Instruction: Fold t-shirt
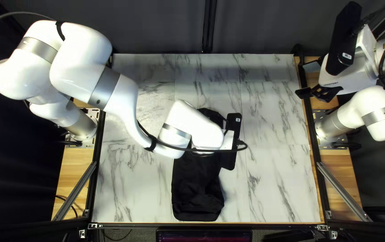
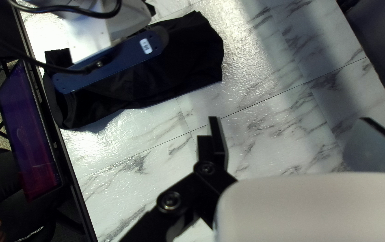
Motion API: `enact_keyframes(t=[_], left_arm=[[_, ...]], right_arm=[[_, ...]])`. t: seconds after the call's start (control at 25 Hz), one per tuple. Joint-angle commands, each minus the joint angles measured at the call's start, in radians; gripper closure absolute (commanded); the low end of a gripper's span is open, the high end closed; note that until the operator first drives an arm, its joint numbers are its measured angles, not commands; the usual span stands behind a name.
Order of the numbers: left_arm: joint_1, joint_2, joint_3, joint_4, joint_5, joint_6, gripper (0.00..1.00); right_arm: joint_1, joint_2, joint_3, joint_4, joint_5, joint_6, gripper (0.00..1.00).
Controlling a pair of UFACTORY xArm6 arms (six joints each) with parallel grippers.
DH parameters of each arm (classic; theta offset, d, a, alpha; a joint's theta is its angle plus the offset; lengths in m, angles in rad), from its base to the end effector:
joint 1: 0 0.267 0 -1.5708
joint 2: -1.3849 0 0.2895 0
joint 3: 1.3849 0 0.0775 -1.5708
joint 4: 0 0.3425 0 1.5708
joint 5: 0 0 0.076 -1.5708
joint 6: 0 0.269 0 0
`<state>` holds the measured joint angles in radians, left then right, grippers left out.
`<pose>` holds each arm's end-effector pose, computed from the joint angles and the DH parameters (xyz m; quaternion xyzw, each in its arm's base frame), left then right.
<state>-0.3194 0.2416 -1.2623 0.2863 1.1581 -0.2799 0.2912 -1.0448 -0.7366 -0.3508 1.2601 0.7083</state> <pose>0.4896 -0.0977 0.1481 -0.9859 0.0855 0.0276 0.1409 0.3069 0.0084 0.4220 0.9326 -0.1884 0.3062 0.0314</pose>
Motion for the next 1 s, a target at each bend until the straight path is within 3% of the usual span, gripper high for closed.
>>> enact_keyframes(t=[0.04,0.2,0.4,0.56,0.88,0.92,0.96,1.0], left_arm=[[-0.022,-0.078,0.116,0.051,-0.068,-0.065,0.00],[-0.017,-0.133,0.267,0.103,-0.169,-0.164,0.00],[-0.016,-0.145,0.377,0.125,-0.273,-0.274,0.00],[-0.018,-0.164,0.423,0.128,-0.347,-0.326,0.00],[0.048,-0.160,0.467,0.067,-0.521,-0.292,0.03],[0.056,-0.152,0.467,0.057,-0.536,-0.286,0.08],[0.060,-0.149,0.467,0.052,-0.543,-0.283,0.32],[0.067,-0.145,0.470,0.043,-0.555,-0.277,0.95]], right_arm=[[0.000,0.000,0.000,0.000,0.000,0.000,0.00],[0.000,0.000,0.000,0.000,0.000,0.000,0.00],[0.000,0.000,0.000,0.000,0.000,0.000,0.00],[0.000,0.000,0.000,0.000,0.000,0.000,0.00],[0.000,0.000,0.000,0.000,0.000,0.000,0.00],[0.000,0.000,0.000,0.000,0.000,0.000,0.00],[0.000,0.000,0.000,0.000,0.000,0.000,0.00],[0.000,0.000,0.000,0.000,0.000,0.000,0.00]])
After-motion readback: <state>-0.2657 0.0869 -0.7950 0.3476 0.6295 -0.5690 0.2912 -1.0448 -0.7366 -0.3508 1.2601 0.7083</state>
